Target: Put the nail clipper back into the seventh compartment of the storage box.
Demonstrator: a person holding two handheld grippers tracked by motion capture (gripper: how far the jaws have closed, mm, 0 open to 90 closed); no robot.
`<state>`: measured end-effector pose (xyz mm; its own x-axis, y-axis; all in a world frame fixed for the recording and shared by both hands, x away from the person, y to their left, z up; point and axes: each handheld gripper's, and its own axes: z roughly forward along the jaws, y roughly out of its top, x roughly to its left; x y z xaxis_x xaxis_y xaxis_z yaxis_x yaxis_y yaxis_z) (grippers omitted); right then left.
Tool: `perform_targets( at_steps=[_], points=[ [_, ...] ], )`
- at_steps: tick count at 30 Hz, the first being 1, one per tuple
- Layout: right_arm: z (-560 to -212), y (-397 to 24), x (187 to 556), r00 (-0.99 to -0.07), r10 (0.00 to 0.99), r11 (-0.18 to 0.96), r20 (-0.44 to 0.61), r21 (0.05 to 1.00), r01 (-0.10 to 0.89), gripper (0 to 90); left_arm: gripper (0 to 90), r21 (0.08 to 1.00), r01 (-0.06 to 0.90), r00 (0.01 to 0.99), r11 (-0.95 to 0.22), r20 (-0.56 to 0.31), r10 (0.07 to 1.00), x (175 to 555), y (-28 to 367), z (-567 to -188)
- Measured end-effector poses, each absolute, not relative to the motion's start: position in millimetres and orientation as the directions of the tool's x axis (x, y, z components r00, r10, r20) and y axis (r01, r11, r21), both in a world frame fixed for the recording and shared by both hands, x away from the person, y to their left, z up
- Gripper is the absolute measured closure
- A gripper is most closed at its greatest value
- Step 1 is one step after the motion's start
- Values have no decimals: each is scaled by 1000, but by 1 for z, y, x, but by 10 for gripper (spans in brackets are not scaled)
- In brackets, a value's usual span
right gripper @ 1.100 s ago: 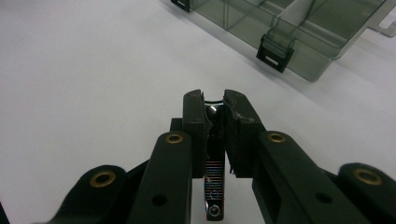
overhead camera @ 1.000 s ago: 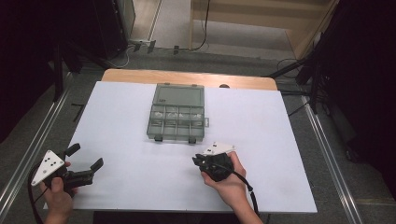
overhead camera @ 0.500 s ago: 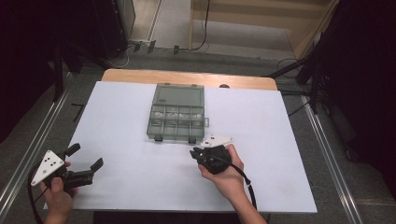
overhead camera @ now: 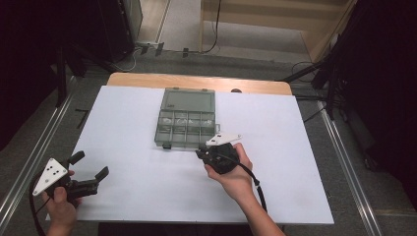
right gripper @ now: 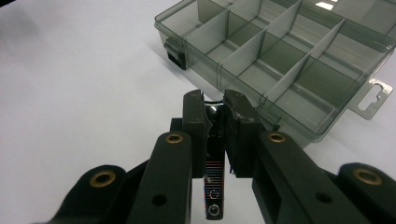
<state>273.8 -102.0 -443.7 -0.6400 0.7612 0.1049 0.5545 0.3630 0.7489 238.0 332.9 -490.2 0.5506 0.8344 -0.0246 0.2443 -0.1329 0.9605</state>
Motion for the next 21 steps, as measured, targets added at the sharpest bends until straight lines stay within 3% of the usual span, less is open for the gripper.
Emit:
perform_targets(
  at_steps=[21],
  points=[
    [-437, -94, 294, -639, 762, 362, 103, 751, 552, 815, 0, 960, 244, 554, -137, -22, 832, 238, 332, -490]
  ],
)
